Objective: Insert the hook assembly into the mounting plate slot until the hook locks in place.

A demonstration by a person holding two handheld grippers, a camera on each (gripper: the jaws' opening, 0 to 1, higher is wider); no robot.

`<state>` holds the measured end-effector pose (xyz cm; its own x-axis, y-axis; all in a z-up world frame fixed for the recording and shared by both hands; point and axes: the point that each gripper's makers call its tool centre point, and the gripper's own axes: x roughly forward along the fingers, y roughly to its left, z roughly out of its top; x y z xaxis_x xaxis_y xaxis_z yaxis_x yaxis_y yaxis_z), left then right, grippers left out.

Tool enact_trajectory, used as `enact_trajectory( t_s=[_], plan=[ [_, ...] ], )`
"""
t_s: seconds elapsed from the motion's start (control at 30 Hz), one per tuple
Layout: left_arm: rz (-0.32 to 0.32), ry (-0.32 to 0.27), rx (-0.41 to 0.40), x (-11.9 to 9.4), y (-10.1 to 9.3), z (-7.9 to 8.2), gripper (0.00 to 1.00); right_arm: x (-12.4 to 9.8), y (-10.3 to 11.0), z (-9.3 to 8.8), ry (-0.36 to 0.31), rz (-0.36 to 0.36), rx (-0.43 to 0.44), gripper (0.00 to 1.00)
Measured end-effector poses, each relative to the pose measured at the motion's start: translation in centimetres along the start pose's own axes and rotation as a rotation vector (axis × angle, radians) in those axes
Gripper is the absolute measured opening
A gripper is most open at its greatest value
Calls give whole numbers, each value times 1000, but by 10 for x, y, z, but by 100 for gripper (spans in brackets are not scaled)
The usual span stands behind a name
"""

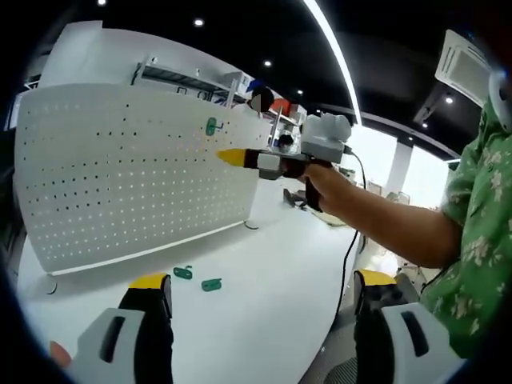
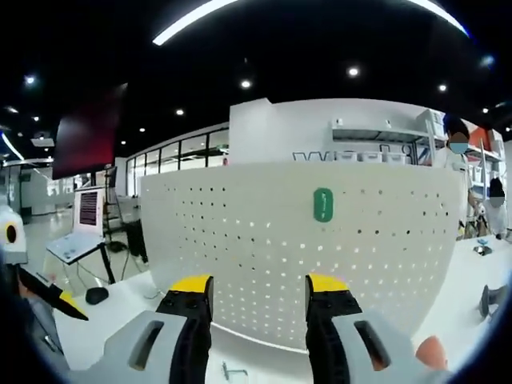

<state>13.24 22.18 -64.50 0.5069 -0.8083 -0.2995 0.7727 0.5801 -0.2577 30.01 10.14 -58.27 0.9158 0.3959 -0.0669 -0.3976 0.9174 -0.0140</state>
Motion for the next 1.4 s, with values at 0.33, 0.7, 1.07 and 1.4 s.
enact_trajectory(
  t_s=[0.33, 0.7, 1.07, 1.4],
  plan=[
    [16, 10, -4, -4, 0, -7, 96, -34, 27, -25, 53, 57, 0, 47],
    [33, 17, -18, -10, -1, -17, 96, -48, 66, -58, 131, 129, -2, 47],
    [50, 19, -27, -17, 1, -24, 95, -28, 86, -81, 210, 176, -43, 46],
    [67, 8, -37, -24, 6, -27, 95, -3, 106, -116, 315, 213, -70, 39]
  ],
)
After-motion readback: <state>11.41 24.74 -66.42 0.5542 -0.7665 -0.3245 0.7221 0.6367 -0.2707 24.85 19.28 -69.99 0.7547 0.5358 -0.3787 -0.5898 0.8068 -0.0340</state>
